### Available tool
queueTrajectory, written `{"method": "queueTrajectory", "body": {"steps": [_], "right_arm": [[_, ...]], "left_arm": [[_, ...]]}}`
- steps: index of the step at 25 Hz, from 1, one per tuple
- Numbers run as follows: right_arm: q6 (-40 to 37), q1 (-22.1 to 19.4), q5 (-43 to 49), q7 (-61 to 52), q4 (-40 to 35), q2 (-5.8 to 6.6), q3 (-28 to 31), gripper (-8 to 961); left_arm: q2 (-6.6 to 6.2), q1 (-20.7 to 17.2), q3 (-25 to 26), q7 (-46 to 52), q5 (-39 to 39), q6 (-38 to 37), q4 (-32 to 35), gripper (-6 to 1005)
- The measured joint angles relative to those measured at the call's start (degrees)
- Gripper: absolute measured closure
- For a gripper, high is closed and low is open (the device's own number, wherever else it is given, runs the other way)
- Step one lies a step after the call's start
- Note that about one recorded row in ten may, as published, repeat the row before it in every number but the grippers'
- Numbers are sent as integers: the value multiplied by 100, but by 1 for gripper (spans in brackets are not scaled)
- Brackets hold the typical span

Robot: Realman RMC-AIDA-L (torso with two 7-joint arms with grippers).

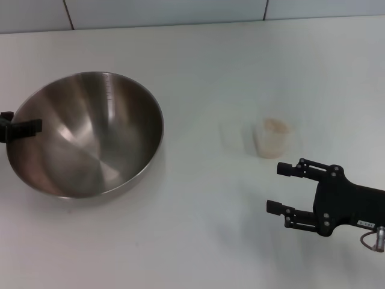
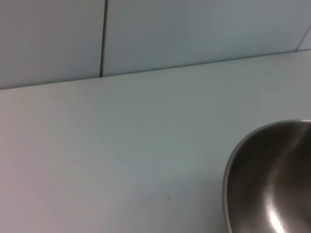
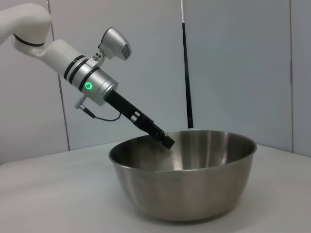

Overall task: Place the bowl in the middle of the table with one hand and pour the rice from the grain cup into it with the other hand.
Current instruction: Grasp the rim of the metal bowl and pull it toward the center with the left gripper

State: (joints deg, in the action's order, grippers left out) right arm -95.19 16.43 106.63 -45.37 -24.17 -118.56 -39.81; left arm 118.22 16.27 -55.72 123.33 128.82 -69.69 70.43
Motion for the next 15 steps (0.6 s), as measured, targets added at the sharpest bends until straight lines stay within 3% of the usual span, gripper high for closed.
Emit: {"method": "queueTrajectory", "body": {"steps": [13, 15], "right_arm": [[0, -9, -17, -9, 0, 0, 18, 191], [0, -9, -18, -9, 0, 0, 18, 191]], "left_arm": [[17, 100, -20, -36, 73, 6, -11, 510], [17, 107, -20, -37, 73, 6, -13, 608]]}}
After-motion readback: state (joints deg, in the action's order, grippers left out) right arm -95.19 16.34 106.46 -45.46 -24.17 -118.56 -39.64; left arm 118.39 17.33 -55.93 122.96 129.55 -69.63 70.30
